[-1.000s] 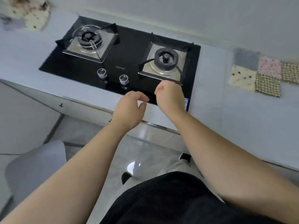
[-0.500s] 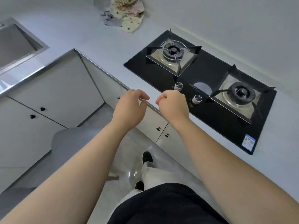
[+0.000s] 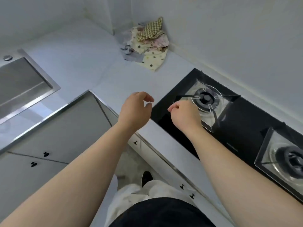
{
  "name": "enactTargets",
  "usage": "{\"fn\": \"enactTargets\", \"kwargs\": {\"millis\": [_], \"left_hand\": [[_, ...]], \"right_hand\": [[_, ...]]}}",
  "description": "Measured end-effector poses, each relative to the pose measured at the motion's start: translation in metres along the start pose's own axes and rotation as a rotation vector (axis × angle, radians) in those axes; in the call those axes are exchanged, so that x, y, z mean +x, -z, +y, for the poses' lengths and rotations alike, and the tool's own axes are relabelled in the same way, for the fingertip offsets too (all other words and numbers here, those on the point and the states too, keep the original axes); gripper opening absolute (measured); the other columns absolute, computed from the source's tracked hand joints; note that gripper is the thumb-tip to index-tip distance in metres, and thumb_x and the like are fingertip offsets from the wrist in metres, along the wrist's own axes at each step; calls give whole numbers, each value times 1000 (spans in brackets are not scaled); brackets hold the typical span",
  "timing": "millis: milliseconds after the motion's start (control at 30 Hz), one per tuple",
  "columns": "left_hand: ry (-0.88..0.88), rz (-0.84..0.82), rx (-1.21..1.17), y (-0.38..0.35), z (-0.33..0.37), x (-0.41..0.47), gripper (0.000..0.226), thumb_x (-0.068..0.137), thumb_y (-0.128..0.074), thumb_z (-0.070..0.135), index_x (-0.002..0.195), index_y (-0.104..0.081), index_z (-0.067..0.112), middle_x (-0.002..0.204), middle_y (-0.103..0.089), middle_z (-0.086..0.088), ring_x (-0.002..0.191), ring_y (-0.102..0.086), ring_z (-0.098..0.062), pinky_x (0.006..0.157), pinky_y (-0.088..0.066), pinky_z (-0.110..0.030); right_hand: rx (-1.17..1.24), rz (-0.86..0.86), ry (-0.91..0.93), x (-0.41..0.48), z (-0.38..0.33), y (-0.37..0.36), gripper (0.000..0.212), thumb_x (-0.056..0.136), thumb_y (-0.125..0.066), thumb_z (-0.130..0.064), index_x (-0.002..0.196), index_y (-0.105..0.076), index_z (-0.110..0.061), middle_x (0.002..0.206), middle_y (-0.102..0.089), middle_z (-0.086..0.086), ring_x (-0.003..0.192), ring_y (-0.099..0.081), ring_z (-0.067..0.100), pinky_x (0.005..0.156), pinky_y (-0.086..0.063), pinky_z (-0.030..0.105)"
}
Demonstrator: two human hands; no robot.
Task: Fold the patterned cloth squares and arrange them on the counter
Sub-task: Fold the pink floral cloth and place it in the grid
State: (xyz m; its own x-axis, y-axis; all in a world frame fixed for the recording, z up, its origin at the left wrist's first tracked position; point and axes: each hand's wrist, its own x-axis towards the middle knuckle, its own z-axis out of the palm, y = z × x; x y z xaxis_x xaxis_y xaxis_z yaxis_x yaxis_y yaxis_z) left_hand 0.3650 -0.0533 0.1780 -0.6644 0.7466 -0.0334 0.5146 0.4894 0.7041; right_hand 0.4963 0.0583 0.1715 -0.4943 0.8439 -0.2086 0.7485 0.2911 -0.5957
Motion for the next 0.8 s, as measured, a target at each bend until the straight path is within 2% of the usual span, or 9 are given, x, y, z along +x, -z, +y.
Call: {"fn": "enactTargets", "kwargs": {"millis": [67, 133, 267, 333, 433, 533, 633, 700, 800], "left_hand": [[-5, 13, -5, 12, -5, 33, 20, 98, -55, 21, 111, -68, 29, 121, -62, 10, 98, -59, -14, 83, -43, -25], [-9, 15, -10, 23, -11, 61, 20, 98, -55, 22, 112, -68, 29, 121, -62, 10, 99, -59, -14, 83, -44, -26], [-34, -13, -8, 39, -21, 121, 23, 99, -55, 20, 116, -68, 26, 124, -61, 8, 96, -55, -10, 83, -42, -25], [-55, -21, -20, 43, -26, 157, 23, 98, -55, 19, 116, -68, 25, 123, -62, 8, 94, -52, -8, 83, -41, -24], [-104, -50, -50, 43, -36, 216, 23, 96, -56, 16, 113, -68, 25, 120, -64, 10, 98, -53, -4, 83, -40, -21], [-155, -98, -109, 34, -56, 286, 22, 95, -56, 14, 110, -69, 23, 117, -66, 9, 106, -59, -7, 87, -47, -24], [-175, -196, -153, 17, -79, 356, 24, 95, -53, 11, 111, -69, 20, 116, -66, 5, 104, -64, -12, 74, -47, -24], [-202, -236, -132, 5, -94, 396, 24, 95, -52, 11, 111, -69, 19, 119, -63, 3, 96, -65, -14, 65, -45, -23], [-243, -268, -155, -18, -106, 437, 24, 95, -53, 10, 111, -69, 20, 119, -63, 3, 94, -63, -15, 71, -56, -30]], "right_hand": [[-6, 4, 11, 33, -21, -2, 33, 93, -46, -12, 102, -76, -22, 99, -72, -6, 84, -64, 15, 64, -46, 26], [0, 10, 27, 63, -41, -5, 34, 94, -46, -12, 106, -76, -20, 107, -73, -5, 89, -63, 14, 71, -46, 25], [44, 77, 5, 124, -74, -8, 30, 96, -47, -13, 102, -76, -14, 104, -72, -1, 92, -67, 20, 81, -57, 34], [52, 116, -16, 158, -90, -13, 28, 96, -49, -13, 103, -76, -15, 106, -72, 0, 95, -68, 21, 84, -58, 36], [27, 167, -51, 213, -107, -24, 32, 96, -48, -11, 115, -74, -15, 119, -70, 2, 104, -65, 23, 85, -53, 31], [-17, 242, -66, 284, -115, -43, 36, 97, -49, -12, 129, -66, -17, 133, -63, 1, 119, -59, 22, 89, -45, 28], [-59, 304, -162, 358, -115, -64, 39, 97, -49, -10, 133, -64, -17, 139, -59, 5, 125, -57, 25, 94, -45, 30], [-95, 324, -159, 402, -115, -81, 36, 96, -49, -5, 126, -66, -12, 135, -61, 9, 120, -59, 28, 88, -45, 29], [-217, 371, -108, 456, -105, -97, 38, 94, -50, -6, 129, -63, -13, 136, -56, 11, 122, -55, 31, 91, -45, 33]]}}
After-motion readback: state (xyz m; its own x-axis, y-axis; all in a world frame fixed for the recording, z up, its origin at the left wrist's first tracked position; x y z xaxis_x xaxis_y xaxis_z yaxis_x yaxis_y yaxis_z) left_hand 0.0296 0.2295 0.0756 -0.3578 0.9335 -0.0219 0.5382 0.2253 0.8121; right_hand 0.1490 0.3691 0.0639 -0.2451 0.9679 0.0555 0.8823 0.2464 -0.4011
